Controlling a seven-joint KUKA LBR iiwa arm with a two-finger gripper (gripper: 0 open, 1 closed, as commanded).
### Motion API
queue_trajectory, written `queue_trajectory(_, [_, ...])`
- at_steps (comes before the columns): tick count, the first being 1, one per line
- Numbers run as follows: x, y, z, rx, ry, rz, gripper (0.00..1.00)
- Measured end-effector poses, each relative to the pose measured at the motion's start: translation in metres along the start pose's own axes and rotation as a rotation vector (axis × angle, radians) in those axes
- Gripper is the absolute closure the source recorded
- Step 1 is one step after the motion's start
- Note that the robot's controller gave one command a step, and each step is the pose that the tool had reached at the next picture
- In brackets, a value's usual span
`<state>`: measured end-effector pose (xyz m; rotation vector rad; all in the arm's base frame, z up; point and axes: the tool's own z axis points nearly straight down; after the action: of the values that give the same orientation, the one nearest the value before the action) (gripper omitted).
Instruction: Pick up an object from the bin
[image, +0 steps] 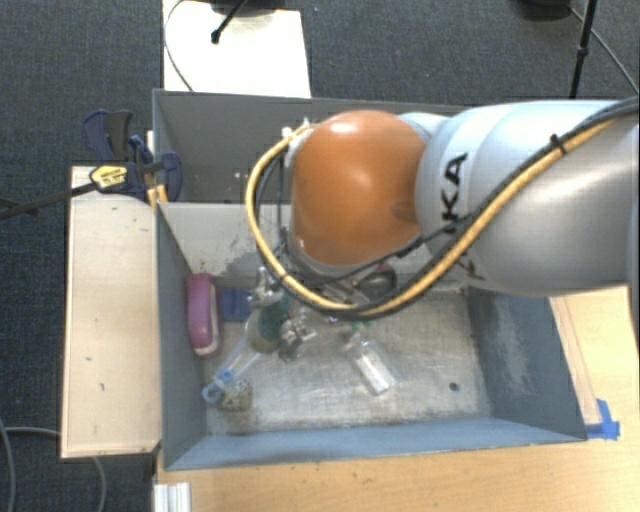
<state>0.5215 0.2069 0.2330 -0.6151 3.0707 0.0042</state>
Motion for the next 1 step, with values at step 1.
queue_trajectory(1, [0.0015,-0.001,0.0039,0.0,0.008,0.008,1.0])
